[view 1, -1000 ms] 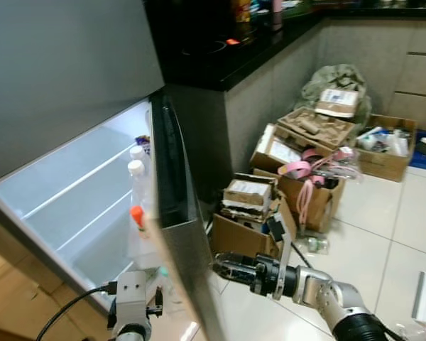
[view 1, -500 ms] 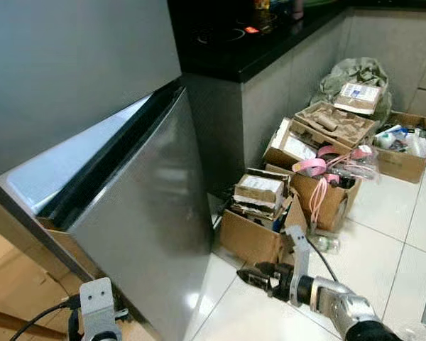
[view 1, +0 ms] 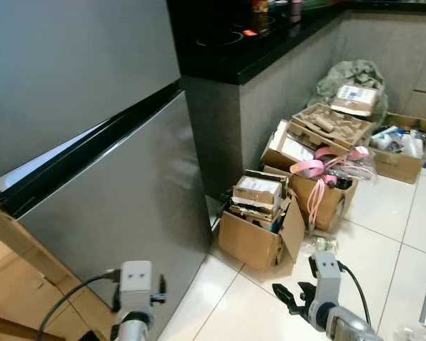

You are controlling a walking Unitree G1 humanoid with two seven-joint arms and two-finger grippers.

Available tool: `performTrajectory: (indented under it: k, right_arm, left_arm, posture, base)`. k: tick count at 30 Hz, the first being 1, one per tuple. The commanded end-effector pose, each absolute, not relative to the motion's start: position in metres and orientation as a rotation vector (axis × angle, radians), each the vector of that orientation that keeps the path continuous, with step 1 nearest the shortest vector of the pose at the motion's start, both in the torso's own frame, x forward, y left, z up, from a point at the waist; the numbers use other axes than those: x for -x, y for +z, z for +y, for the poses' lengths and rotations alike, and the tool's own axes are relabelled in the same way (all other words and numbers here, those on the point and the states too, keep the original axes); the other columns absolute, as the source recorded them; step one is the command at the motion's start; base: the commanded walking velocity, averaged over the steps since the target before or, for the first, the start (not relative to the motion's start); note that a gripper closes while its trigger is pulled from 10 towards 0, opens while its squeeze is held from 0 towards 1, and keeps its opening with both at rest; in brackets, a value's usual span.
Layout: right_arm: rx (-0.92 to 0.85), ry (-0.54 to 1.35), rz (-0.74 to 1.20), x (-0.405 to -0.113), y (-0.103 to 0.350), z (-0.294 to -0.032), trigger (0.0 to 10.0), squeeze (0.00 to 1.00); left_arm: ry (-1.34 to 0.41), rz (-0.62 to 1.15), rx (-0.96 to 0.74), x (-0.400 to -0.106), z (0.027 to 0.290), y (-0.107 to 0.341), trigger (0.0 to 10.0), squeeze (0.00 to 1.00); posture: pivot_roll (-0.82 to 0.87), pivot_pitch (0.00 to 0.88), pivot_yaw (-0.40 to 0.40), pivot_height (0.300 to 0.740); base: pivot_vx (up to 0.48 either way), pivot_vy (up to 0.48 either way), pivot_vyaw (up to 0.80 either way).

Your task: Restocking fridge

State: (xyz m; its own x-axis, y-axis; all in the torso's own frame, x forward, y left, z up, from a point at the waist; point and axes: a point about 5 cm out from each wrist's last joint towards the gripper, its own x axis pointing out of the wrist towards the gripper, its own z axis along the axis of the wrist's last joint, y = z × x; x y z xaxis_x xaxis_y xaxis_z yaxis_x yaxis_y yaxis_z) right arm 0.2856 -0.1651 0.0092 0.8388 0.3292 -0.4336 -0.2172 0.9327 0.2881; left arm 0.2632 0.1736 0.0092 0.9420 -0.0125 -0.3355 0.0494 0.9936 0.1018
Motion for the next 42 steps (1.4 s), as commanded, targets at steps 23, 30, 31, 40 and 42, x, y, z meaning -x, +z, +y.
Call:
performTrajectory:
  k: [23, 30, 31, 40, 42]
  right_arm:
    - [-0.117, 0.122, 0.645, -0.224, -0.041, -0.183, 10.0, 0.00]
    - [-0.117, 0.127, 0.621, -0.229, -0.037, -0.180, 10.0, 0.00]
    - [-0.117, 0.128, 0.621, -0.229, -0.037, -0.180, 10.0, 0.00]
    - [-0.117, 0.132, 0.620, -0.228, -0.037, -0.178, 10.0, 0.00]
    - [-0.117, 0.132, 0.621, -0.228, -0.038, -0.177, 10.0, 0.00]
  left_arm:
    - [-0.128, 0.606, -0.046, -0.234, 0.162, -0.029, 10.0, 0.00]
    - [-0.147, 0.600, -0.044, -0.235, 0.156, -0.028, 10.0, 0.00]
    - [-0.149, 0.600, -0.044, -0.235, 0.156, -0.028, 10.0, 0.00]
    - [-0.152, 0.589, -0.053, -0.237, 0.157, -0.026, 10.0, 0.00]
    - [-0.154, 0.589, -0.055, -0.237, 0.158, -0.026, 10.0, 0.00]
  posture:
    - [-0.02, 0.141, 0.105, 0.717]
    - [-0.02, 0.139, 0.105, 0.717]
    - [-0.02, 0.139, 0.105, 0.717]
    - [-0.02, 0.137, 0.107, 0.717]
    - [-0.01, 0.138, 0.108, 0.717]
  base:
    - [0.000, 0.167, 0.00]
    - [0.000, 0.480, 0.00]
    - [0.000, 0.480, 0.00]
    - [0.000, 0.340, 0.00]
    - [0.000, 0.000, 0.00]
